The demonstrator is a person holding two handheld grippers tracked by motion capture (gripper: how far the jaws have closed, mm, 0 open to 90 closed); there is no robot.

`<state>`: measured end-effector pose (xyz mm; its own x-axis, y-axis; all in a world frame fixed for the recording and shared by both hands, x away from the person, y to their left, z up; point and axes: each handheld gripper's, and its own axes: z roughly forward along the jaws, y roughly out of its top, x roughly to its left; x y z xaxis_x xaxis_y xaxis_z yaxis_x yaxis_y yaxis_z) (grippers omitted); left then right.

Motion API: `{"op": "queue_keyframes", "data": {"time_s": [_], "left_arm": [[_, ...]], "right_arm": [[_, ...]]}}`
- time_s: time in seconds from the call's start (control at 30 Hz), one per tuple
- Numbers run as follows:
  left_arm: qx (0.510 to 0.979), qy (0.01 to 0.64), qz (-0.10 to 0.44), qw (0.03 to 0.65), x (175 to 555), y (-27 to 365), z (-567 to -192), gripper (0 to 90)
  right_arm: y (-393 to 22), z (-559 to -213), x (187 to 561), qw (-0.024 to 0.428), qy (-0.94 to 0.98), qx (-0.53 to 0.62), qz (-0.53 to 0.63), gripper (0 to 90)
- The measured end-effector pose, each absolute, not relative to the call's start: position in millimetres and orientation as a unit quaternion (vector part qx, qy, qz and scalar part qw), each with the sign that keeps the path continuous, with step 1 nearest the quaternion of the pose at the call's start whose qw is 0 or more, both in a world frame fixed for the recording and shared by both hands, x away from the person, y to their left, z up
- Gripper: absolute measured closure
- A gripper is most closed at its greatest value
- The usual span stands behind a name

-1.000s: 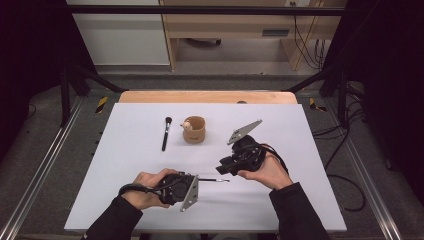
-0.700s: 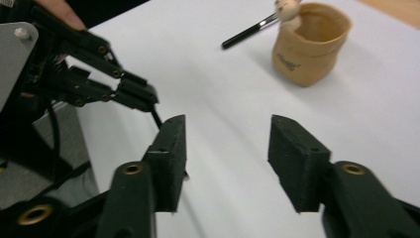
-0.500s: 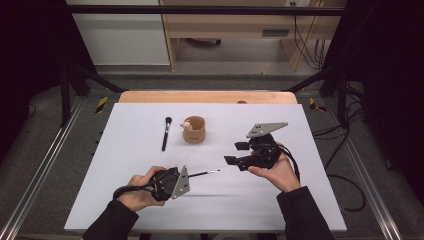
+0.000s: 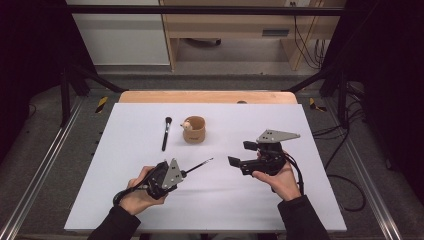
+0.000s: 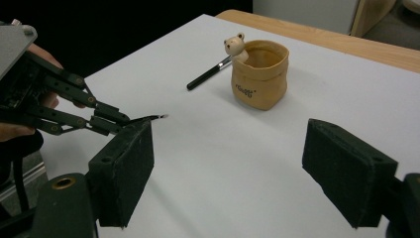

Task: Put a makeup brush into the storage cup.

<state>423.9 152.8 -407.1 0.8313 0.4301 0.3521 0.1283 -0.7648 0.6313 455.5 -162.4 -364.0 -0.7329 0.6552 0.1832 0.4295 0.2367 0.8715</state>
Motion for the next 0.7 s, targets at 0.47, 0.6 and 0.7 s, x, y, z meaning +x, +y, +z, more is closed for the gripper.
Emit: {"op": "queue_keyframes", "data": {"time_s": [0.47, 0.6, 0.7], "left_arm": [[0.861, 0.245, 0.232, 0.381, 420.5, 150.1, -407.9, 85.0], [0.849, 0.263, 0.228, 0.396, 419.7, 147.7, -408.6, 85.1], [0.844, 0.274, 0.227, 0.401, 419.6, 145.0, -408.9, 85.1]], "right_arm": [[-162.0, -384.2, 447.3, 0.113, 0.74, 0.378, 0.545, 13.3], [-162.0, -386.7, 445.4, 0.117, 0.727, 0.39, 0.553, 12.6], [-161.5, -388.8, 444.3, 0.123, 0.717, 0.4, 0.558, 12.6]]}}
